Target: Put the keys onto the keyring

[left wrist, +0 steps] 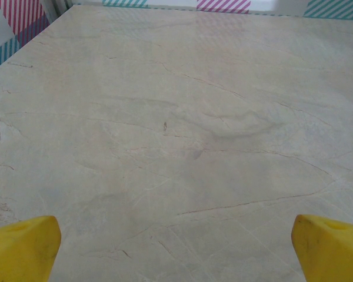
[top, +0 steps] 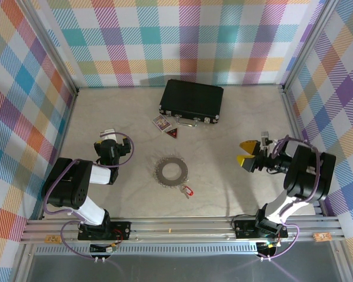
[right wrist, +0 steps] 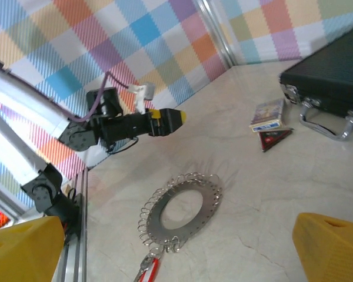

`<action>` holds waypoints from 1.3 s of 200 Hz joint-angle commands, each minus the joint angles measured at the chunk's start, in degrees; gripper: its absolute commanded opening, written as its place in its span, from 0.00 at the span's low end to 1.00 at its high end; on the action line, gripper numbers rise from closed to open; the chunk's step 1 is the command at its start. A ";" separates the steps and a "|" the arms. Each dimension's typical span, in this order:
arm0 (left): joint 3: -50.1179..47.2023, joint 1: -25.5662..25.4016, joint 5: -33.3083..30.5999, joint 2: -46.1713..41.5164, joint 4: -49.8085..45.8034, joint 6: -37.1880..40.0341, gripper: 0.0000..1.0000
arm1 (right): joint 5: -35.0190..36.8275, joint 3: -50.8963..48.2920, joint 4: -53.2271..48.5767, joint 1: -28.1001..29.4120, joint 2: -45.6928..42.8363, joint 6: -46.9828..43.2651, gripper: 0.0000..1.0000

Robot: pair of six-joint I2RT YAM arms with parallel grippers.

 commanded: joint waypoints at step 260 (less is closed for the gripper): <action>0.73 0.35 0.93 0.14 1.71 0.24 1.00 | 79.59 -22.20 123.64 22.82 -15.04 111.05 0.99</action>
